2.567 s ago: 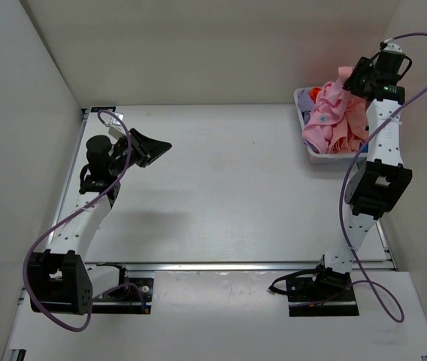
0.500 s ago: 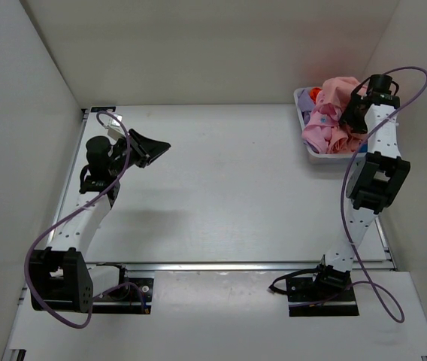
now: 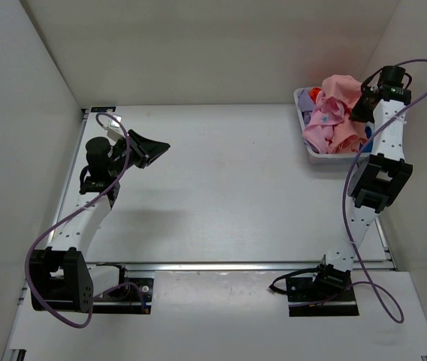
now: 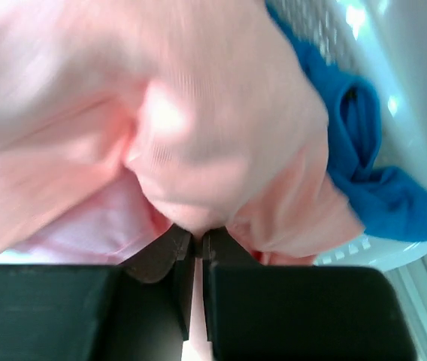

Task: Fold and stack the t-shirts
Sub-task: Grab crumpled tshirt from bin with the right arm

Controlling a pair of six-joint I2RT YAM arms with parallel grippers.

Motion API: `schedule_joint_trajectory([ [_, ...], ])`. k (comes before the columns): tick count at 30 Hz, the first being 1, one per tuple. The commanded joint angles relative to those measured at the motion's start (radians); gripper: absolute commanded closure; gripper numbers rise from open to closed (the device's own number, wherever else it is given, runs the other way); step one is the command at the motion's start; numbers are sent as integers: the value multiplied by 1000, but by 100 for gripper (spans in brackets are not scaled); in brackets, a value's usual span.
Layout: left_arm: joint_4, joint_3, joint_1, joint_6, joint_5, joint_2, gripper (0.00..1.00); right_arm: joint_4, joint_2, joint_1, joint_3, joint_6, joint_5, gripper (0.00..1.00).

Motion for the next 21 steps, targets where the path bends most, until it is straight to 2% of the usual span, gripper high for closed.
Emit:
schedule_joint_trajectory([
  [1, 19, 1, 1, 9, -4, -26, 65, 70, -95, -7, 98, 26, -10, 100],
  [4, 14, 7, -1, 5, -5, -19, 64, 160, -189, 4, 78, 14, 7, 100],
  [10, 19, 12, -10, 7, 0, -14, 65, 538, -469, 53, -202, -47, 85, 100],
  [17, 6, 26, -27, 10, 6, 0, 65, 590, -474, 24, -20, -49, 6, 100],
  [21, 0, 32, -27, 15, 0, 0, 65, 693, -502, 2, -22, 0, -78, 100],
])
